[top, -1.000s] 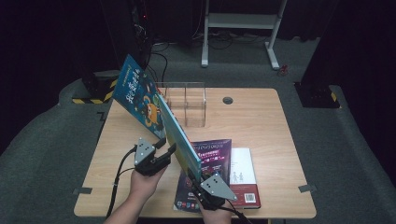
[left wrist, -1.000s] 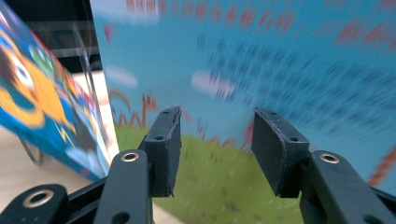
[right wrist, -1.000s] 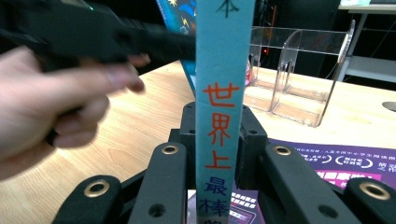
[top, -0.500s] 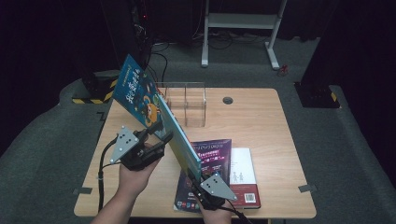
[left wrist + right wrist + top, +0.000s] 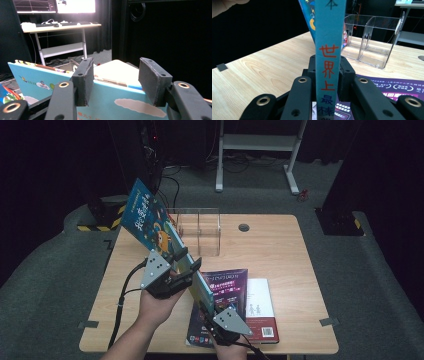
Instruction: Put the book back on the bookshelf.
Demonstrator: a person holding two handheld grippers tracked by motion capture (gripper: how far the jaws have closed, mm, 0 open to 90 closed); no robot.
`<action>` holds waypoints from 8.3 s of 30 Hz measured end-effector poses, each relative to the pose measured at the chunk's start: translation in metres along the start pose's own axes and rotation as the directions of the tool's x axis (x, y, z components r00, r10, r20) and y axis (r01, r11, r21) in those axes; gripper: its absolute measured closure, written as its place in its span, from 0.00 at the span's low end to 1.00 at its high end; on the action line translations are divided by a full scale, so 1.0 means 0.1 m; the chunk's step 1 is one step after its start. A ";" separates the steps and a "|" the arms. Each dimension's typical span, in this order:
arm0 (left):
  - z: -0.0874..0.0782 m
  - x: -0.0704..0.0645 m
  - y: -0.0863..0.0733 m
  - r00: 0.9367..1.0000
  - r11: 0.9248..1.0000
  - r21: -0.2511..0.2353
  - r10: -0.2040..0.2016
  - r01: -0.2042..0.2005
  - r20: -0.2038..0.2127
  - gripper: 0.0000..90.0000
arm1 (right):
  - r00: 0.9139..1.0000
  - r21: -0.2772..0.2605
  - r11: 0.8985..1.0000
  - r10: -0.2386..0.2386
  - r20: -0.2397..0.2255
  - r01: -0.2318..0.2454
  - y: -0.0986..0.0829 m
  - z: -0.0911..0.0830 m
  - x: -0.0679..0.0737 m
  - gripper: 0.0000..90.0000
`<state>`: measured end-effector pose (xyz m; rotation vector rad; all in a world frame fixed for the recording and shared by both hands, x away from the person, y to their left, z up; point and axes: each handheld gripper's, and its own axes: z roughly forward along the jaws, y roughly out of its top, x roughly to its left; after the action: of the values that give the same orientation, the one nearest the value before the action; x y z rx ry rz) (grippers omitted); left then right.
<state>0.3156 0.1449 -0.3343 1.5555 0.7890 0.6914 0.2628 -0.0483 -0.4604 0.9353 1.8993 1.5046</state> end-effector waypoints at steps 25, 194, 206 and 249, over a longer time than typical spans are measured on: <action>-0.17 0.12 -0.05 0.999 0.999 -0.021 -0.029 0.029 -0.014 0.48 | 0.998 0.005 0.999 -0.048 0.051 0.048 0.01 0.11 0.21 0.87; -0.32 -0.10 -1.02 0.963 0.994 0.096 -0.018 0.045 -0.269 0.86 | 0.996 -0.015 1.000 0.024 0.087 -0.023 0.01 -0.32 -0.27 0.58; -0.15 -0.04 -1.15 0.974 0.989 0.147 0.010 0.024 -0.225 0.77 | 0.989 0.006 1.000 0.023 0.146 -0.024 -0.02 -0.43 -0.59 0.57; -0.15 0.28 -1.28 0.983 0.982 0.182 -0.012 0.046 -0.184 0.90 | 0.960 0.017 0.985 0.163 0.225 -0.172 -0.31 -0.54 -1.04 0.58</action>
<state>0.3069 0.1855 -0.4599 1.6601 1.0356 0.7638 0.2795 -0.1673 -0.4788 1.2541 1.7272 1.3950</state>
